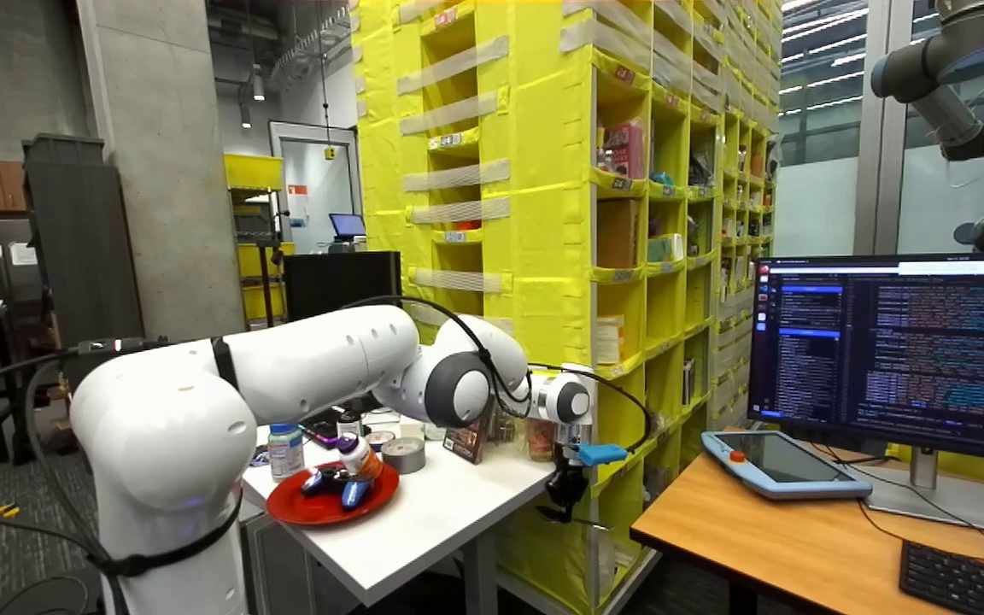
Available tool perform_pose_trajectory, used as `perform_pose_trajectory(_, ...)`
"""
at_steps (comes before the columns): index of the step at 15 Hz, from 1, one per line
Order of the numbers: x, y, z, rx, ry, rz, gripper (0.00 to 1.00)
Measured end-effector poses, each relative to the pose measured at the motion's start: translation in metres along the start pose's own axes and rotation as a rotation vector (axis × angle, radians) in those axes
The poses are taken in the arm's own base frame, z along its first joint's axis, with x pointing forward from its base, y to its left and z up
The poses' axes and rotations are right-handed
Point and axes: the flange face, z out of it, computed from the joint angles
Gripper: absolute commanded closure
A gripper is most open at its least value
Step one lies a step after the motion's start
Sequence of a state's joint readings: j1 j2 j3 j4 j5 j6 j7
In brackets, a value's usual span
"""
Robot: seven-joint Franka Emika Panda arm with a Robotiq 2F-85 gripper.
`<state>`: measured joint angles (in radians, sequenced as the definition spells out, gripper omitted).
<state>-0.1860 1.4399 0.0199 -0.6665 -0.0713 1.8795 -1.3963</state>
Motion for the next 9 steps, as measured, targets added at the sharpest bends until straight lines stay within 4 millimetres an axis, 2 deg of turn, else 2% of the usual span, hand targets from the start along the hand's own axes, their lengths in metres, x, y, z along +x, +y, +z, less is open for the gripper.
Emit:
perform_pose_trajectory(4,-0.002,-0.001,0.001,-0.036,0.009,0.023,0.98)
perform_pose_trajectory(9,-0.015,-0.007,0.007,-0.119,0.039,0.221,0.98)
